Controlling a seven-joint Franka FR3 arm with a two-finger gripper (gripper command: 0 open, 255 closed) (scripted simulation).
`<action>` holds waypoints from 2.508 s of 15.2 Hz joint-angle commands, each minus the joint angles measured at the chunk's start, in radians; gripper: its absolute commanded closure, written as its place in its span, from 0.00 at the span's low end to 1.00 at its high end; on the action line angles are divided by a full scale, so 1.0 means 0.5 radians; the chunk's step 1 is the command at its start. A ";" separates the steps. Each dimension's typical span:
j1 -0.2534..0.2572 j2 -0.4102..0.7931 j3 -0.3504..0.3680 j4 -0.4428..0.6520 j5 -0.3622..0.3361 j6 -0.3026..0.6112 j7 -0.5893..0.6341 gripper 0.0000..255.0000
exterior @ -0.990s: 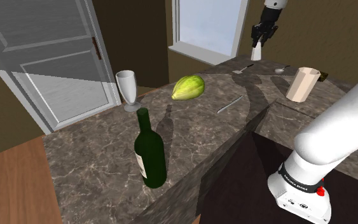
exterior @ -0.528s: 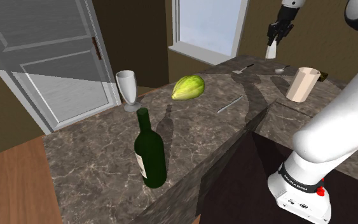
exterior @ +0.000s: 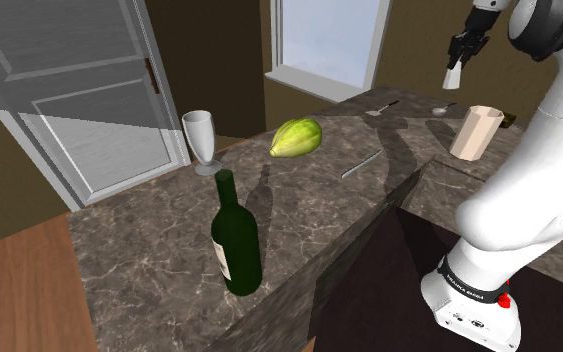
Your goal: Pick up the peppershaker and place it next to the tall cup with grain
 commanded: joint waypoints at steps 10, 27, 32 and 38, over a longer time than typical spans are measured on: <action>-0.140 0.188 -0.067 0.004 0.133 0.117 -0.235 1.00; -0.114 0.205 -0.047 -0.433 0.168 0.563 -0.300 1.00; -0.116 0.238 -0.038 -0.530 0.201 0.684 -0.332 1.00; -0.125 0.293 -0.023 -0.629 0.254 0.823 -0.378 1.00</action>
